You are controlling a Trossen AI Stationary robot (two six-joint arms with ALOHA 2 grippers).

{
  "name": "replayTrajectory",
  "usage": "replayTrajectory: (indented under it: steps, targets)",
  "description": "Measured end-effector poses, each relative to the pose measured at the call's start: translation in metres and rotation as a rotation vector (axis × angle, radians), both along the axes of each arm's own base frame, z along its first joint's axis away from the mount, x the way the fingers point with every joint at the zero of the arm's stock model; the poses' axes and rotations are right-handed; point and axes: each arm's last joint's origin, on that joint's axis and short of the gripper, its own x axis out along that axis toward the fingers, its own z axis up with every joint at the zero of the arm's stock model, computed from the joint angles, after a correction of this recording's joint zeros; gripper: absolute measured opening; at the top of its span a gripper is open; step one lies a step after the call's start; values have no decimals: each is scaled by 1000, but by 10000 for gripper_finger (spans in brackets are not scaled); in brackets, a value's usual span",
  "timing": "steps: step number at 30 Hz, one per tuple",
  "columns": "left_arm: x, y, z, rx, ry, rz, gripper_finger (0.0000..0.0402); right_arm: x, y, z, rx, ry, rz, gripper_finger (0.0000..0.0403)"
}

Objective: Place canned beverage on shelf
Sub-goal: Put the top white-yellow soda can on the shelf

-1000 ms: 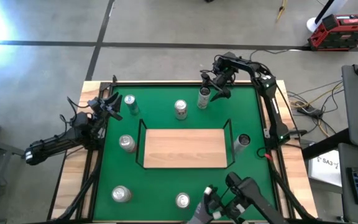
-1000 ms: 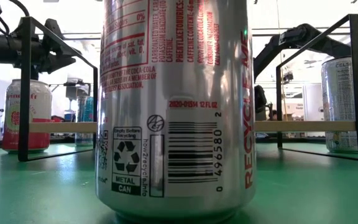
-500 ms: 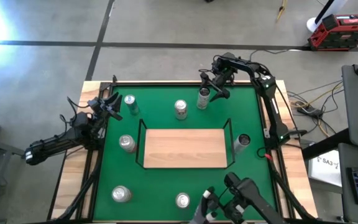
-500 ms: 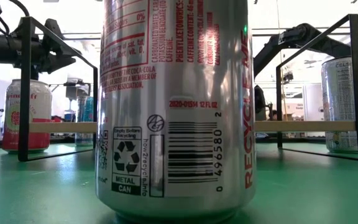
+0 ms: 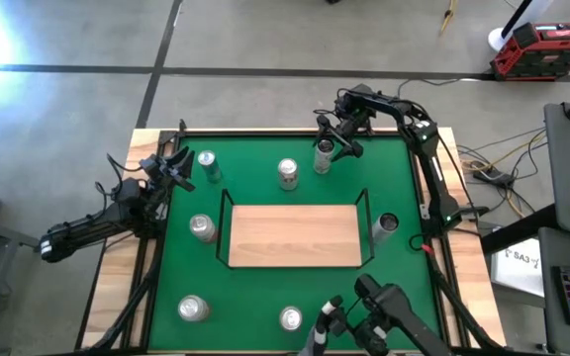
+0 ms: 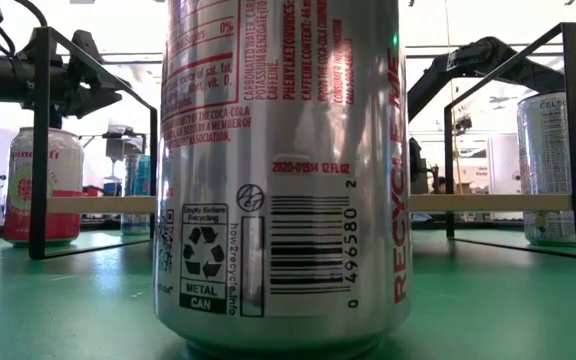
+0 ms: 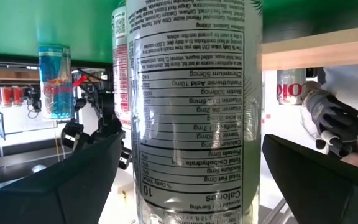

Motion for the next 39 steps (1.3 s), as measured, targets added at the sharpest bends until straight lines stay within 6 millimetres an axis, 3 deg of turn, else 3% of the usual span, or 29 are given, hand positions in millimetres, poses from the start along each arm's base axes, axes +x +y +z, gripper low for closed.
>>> replayTrajectory:
  steps: [39]
  targets:
    - [0, 0, 0, 0, 1, 0, 137, 5, -1, 0, -42, -66, 2, 380]
